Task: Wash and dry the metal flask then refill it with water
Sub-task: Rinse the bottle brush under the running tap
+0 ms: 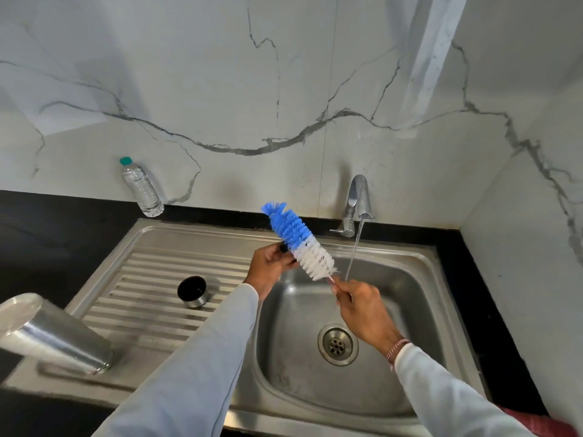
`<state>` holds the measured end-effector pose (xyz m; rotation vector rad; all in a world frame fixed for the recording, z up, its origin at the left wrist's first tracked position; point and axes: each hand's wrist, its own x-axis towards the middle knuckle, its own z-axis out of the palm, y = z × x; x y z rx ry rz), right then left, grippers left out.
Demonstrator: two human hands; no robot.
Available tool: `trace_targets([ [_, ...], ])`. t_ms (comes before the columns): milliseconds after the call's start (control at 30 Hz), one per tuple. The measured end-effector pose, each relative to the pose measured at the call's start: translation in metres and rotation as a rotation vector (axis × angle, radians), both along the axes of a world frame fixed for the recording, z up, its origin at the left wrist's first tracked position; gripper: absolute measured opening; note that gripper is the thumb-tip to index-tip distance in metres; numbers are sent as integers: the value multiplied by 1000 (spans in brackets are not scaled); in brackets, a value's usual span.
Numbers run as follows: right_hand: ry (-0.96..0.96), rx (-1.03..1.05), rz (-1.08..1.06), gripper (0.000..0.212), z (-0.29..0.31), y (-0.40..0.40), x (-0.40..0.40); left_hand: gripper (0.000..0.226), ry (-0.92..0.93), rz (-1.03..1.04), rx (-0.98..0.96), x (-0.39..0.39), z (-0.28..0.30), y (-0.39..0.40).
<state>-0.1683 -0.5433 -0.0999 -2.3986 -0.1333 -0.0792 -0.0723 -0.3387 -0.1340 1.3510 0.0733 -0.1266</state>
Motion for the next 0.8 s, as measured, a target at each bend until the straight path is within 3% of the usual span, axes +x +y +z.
trace_targets([
  [100, 99, 158, -10, 25, 10, 7, 8, 27, 17, -50, -204, -3, 1, -4],
  [233, 231, 379, -42, 31, 7, -3, -5, 30, 55, -97, -323, -2, -1, 4],
  [400, 306, 455, -60, 37, 6, -3, 5, 27, 129, -128, -344, -11, -6, -6],
  [600, 586, 888, -31, 24, 7, -15, -2, 30, 105, -93, -401, -5, -1, -1],
  [800, 612, 927, -68, 26, 19, -10, 10, 49, 121, -241, -305, -17, -8, -16],
])
